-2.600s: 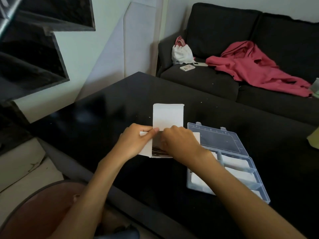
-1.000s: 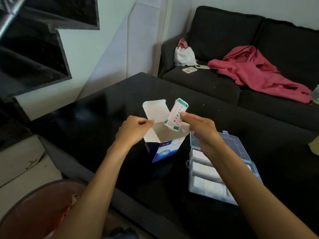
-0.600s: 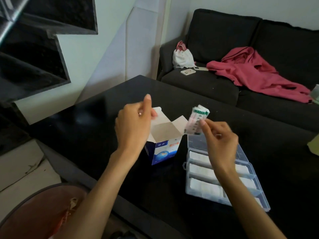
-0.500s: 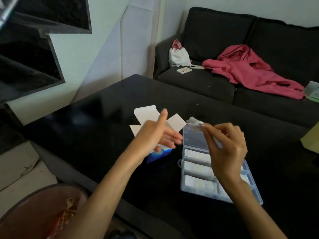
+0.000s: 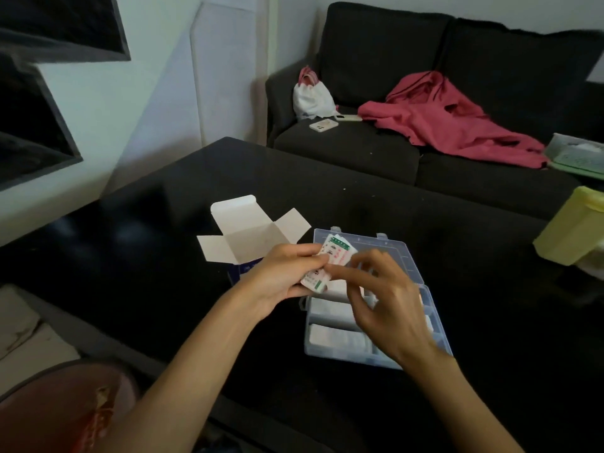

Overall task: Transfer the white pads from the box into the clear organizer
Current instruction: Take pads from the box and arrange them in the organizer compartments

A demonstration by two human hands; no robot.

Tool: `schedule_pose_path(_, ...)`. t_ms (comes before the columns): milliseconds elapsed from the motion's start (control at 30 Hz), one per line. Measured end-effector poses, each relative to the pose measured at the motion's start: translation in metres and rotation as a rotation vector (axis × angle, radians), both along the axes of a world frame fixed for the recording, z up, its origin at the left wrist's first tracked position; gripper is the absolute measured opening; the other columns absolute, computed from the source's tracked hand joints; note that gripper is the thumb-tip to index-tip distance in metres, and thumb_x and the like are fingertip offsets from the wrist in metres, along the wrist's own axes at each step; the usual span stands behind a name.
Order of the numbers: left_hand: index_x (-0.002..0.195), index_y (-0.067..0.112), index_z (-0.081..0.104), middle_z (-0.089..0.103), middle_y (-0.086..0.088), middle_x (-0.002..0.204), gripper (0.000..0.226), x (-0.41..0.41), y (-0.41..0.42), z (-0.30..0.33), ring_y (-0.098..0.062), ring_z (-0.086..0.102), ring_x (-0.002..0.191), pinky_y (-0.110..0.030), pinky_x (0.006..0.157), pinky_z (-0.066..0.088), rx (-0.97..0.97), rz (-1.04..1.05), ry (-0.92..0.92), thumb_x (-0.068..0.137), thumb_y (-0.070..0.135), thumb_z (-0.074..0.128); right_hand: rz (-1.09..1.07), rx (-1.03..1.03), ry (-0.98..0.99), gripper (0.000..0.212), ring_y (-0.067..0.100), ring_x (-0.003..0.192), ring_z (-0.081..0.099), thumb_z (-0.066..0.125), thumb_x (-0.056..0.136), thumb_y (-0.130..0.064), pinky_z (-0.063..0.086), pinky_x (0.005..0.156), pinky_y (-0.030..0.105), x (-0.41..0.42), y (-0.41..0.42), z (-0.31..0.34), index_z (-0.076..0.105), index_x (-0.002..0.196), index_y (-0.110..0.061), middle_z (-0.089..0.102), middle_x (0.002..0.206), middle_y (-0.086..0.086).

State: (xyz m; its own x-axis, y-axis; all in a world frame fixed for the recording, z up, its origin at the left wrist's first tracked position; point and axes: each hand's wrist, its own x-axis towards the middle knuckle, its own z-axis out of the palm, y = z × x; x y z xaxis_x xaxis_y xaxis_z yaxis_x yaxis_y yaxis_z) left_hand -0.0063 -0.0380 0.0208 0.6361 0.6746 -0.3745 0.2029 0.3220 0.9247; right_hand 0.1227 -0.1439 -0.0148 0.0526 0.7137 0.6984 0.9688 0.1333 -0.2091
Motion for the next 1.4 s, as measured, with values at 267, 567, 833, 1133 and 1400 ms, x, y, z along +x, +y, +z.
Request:
schedule_pose_path(267, 0.121, 0.026, 0.059, 0.067, 0.001, 0.115, 0.036, 0.024, -0.020, -0.009, -0.014, 0.067, 0.097, -0.037, 0.082, 0.057, 0.178, 0.065, -0.029, 0.087, 0.017, 0.066, -0.223, -0.326, 1.318, 0.035, 0.008, 0.061, 0.068, 0.070, 0.075, -0.041, 0.054, 0.054, 0.019, 0.006, 0.007, 0.014, 0.065, 0.096, -0.014, 0.070, 0.075, -0.004)
schedule_pose_path(567, 0.127, 0.020, 0.056, 0.067, -0.005, 0.111, 0.034, 0.039, -0.024, -0.011, -0.015, 0.067, 0.094, -0.033, 0.078, 0.058, 0.175, -0.018, 0.047, 0.093, 0.017, 0.056, -0.271, -0.385, 1.120, 0.013, -0.001, 0.058, 0.065, 0.064, 0.086, -0.028, 0.045, 0.048, 0.010, 0.027, -0.003, 0.014, 0.071, 0.084, -0.017, 0.069, 0.077, -0.004)
schedule_pose_path(833, 0.128, 0.015, 0.053, 0.067, -0.002, 0.112, 0.033, 0.033, -0.009, -0.005, -0.015, 0.068, 0.091, -0.034, 0.077, 0.057, 0.136, 0.048, -0.003, 0.095, 0.013, 0.052, -0.458, -0.133, 0.792, 0.014, 0.003, 0.065, 0.065, 0.070, 0.079, -0.026, 0.048, 0.052, 0.012, 0.078, -0.034, 0.036, 0.069, 0.089, -0.017, 0.067, 0.079, -0.006)
schedule_pose_path(1133, 0.124, 0.020, 0.053, 0.066, 0.004, 0.105, 0.030, 0.028, -0.004, -0.008, -0.011, 0.069, 0.085, -0.027, 0.070, 0.056, 0.155, 0.031, 0.029, 0.095, 0.014, 0.054, -0.396, -0.261, 0.206, 0.017, 0.010, 0.074, 0.065, 0.067, 0.084, -0.014, 0.051, 0.068, 0.019, 0.075, -0.030, 0.018, 0.073, 0.100, -0.015, 0.072, 0.092, 0.000)
schedule_pose_path(1400, 0.125, 0.019, 0.054, 0.068, 0.003, 0.105, 0.031, 0.032, -0.008, -0.012, -0.010, 0.070, 0.083, -0.025, 0.066, 0.057, 0.124, -0.024, 0.018, 0.094, 0.014, 0.054, -0.411, -0.504, -0.086, 0.019, 0.010, 0.098, 0.054, 0.061, 0.088, -0.032, 0.038, 0.080, 0.022, 0.071, -0.021, -0.014, 0.071, 0.103, -0.025, 0.068, 0.106, -0.006)
